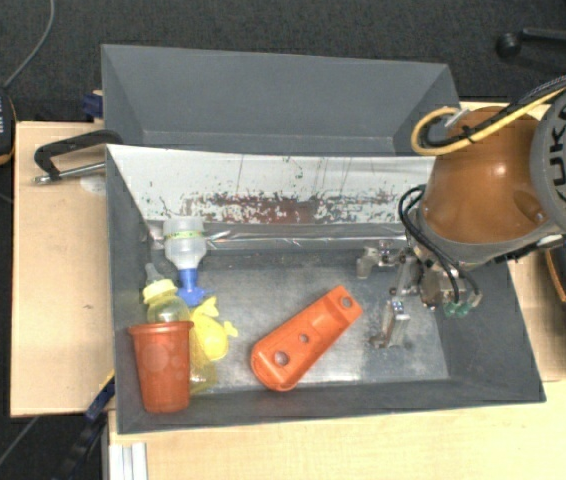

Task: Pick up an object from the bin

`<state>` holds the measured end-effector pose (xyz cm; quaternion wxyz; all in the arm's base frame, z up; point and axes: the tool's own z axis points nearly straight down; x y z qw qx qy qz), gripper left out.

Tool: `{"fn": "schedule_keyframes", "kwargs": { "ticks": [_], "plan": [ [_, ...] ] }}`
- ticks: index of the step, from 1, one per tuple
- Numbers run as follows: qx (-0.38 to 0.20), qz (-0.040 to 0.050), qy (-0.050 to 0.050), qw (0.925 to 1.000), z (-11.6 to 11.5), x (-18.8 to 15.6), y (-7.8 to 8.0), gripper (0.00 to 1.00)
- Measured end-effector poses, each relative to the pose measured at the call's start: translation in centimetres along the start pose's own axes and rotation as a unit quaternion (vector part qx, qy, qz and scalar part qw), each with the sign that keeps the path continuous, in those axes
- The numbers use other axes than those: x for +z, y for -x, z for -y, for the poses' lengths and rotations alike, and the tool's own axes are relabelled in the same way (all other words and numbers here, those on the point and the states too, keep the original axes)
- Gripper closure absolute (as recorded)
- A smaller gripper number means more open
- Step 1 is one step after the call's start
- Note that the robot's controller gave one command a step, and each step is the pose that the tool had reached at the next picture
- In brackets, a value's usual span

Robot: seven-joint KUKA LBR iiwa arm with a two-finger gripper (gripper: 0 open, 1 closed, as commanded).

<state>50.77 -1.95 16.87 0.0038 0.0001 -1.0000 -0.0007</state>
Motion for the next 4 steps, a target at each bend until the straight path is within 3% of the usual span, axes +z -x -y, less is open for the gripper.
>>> {"fn": "schedule_keyframes", "kwargs": {
  "ticks": [1,2,4],
  "plan": [
    [0.0,0.0045,0.0,1.0,0.0,-0.4,0.2,0.0],
    [-0.059,0.0035,0.0,0.9982,-2.6,4.4,1.4,0.0],
    [-0.124,0.0075,0.0,0.9922,-4.4,2.3,2.0,0.0]
  ]
}}
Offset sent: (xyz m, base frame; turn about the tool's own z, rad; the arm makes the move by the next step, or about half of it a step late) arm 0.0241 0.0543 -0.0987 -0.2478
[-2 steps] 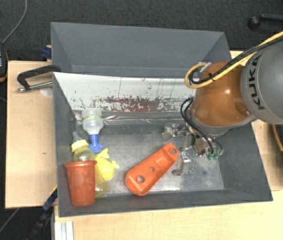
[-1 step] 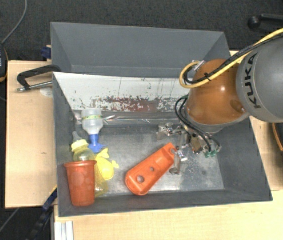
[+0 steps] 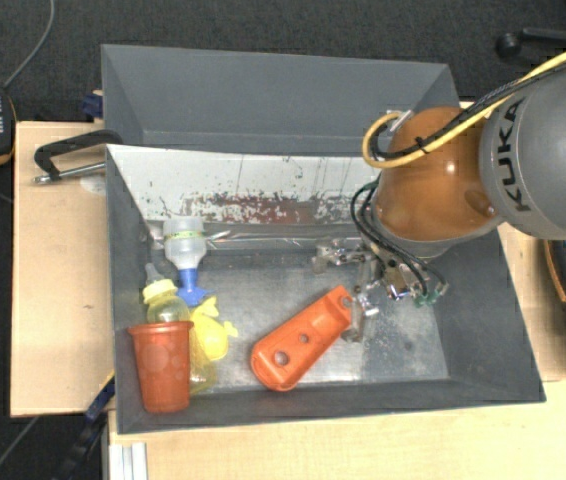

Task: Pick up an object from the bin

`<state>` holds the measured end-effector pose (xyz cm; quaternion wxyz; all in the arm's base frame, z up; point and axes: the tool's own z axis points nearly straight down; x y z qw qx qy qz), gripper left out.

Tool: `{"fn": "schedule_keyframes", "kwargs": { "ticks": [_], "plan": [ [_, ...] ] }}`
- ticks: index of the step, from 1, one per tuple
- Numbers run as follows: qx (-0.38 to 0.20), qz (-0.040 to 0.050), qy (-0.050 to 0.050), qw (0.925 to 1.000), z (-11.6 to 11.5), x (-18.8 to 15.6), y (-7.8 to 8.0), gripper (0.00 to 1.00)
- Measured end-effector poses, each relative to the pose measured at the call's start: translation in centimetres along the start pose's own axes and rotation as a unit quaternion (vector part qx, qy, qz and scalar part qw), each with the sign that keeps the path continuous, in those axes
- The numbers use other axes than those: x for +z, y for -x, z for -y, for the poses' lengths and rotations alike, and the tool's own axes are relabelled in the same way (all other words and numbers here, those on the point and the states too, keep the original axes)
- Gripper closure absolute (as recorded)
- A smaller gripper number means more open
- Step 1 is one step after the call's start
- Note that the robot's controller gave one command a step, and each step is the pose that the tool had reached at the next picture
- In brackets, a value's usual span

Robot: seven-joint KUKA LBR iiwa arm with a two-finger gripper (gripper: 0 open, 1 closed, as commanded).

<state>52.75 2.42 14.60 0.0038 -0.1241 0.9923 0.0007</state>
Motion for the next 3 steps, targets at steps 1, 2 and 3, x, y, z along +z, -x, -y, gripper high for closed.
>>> {"fn": "schedule_keyframes", "kwargs": {
  "ticks": [1,2,3],
  "plan": [
    [-0.108,-0.0012,0.001,0.9942,-0.3,5.7,0.2,0.0],
    [-0.154,0.0012,0.0,0.9881,-0.3,7.5,0.4,1.0],
    [-0.153,0.0012,0.0,0.9882,-0.3,7.5,0.4,1.0]
  ]
}}
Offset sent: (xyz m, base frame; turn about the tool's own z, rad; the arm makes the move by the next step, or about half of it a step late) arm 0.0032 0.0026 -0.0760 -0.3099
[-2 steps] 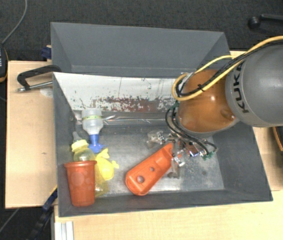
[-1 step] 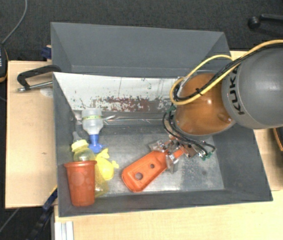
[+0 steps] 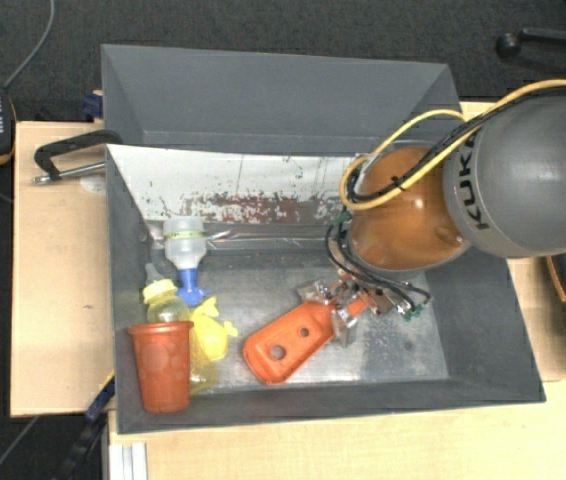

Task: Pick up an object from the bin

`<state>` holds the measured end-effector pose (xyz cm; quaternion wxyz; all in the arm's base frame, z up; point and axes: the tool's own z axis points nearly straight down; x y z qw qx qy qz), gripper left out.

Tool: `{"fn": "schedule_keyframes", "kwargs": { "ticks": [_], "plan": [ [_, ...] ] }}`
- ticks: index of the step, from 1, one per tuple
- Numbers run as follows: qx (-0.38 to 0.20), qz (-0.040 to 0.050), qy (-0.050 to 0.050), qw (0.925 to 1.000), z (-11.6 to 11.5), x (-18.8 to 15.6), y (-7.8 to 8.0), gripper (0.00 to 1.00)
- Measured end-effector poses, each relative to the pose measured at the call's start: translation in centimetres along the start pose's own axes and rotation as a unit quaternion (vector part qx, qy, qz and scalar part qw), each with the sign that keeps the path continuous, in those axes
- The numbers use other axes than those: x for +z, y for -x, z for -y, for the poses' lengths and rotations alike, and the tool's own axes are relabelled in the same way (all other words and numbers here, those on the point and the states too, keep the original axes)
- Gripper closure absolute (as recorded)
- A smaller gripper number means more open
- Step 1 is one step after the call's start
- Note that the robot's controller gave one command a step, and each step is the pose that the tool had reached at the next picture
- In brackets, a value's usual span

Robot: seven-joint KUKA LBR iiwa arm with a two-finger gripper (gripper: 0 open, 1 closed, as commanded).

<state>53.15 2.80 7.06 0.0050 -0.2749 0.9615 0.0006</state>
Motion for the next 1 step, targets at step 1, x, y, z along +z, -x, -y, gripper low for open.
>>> {"fn": "schedule_keyframes", "kwargs": {
  "ticks": [1],
  "plan": [
    [0.0,-0.0016,0.001,1.0,-0.07,-0.36,-0.1,1.0]
  ]
}}
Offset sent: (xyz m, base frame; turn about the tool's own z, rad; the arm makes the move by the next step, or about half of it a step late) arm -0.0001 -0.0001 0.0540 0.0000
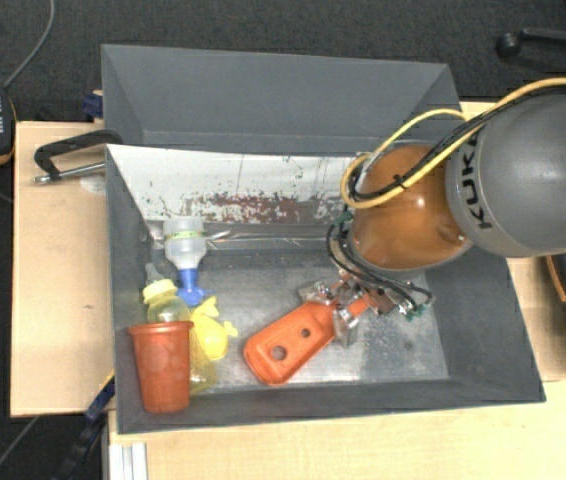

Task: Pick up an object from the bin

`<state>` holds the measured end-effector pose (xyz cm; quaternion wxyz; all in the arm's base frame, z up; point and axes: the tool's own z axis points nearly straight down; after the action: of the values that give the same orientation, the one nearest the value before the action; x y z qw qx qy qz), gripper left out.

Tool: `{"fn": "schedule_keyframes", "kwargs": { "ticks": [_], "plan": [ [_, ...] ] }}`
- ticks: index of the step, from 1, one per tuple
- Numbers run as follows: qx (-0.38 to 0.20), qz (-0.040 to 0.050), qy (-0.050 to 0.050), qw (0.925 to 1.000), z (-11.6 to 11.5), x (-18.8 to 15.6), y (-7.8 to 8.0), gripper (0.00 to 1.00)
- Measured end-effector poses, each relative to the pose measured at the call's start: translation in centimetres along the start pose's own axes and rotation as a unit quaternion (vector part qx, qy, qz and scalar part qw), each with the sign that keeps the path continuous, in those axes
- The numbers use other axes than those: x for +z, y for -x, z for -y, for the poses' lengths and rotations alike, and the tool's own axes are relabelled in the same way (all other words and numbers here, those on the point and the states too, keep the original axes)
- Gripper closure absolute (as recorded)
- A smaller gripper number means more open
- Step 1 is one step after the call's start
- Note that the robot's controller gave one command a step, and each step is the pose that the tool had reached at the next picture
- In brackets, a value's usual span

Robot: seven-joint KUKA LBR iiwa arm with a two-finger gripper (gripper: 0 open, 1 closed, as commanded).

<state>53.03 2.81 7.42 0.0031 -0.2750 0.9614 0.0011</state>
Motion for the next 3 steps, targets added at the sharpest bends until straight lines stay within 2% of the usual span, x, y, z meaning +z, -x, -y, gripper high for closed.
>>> {"fn": "schedule_keyframes", "kwargs": {
  "ticks": [1,2,3],
  "plan": [
    [0.0,-0.0007,0.001,1.0,-0.1,-2.2,-0.1,1.0],
    [0.0,0.0036,-0.002,1.0,0.0,-3.8,0.2,1.0],
    [0.0,0.004,-0.002,1.0,0.1,-5.0,0.2,1.0]
  ]
}}
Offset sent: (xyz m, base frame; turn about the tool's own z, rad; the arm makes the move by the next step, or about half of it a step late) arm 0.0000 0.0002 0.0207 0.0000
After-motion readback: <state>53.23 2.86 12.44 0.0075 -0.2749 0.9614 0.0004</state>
